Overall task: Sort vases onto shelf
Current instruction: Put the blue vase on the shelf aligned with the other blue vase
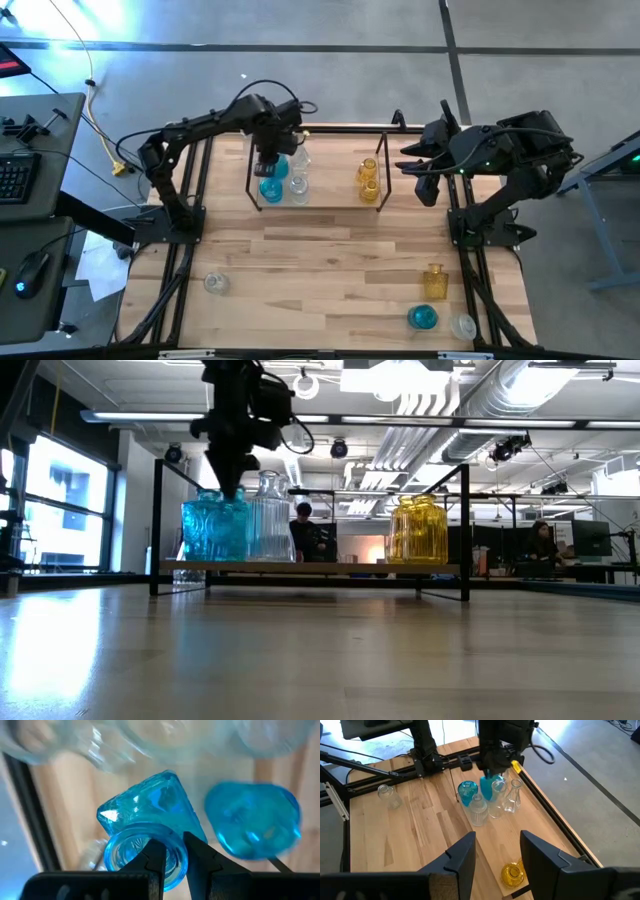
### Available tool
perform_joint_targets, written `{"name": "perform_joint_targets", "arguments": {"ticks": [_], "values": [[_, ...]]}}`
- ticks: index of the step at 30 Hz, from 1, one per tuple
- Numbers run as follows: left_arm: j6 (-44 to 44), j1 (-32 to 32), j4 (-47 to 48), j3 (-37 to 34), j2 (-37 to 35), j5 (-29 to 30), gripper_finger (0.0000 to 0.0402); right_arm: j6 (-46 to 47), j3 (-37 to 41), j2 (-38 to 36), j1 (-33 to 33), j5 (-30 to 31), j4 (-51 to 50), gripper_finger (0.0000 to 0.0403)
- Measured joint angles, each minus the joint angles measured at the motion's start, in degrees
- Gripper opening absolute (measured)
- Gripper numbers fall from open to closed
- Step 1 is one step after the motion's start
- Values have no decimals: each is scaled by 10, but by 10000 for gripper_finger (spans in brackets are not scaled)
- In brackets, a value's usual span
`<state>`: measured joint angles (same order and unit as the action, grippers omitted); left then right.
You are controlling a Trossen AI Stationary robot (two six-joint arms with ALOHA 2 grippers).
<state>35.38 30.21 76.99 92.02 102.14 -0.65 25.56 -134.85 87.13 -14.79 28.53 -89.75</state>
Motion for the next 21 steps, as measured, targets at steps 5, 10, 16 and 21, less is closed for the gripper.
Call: {"name": "perform_joint_targets", "arguments": {"ticks": [5, 10, 16, 21], "values": [[-3, 7, -7, 10, 2, -3, 37, 0, 0, 0, 0, 0, 0, 136], [-6, 11, 7, 10, 1, -3, 37, 0, 0, 0, 0, 0, 0, 136], [-7, 11, 36, 9, 1, 1, 37, -2, 0, -2, 0, 0, 0, 136], [-9, 9, 38, 9, 1, 1, 38, -5, 0, -3, 0, 0, 0, 136]]}}
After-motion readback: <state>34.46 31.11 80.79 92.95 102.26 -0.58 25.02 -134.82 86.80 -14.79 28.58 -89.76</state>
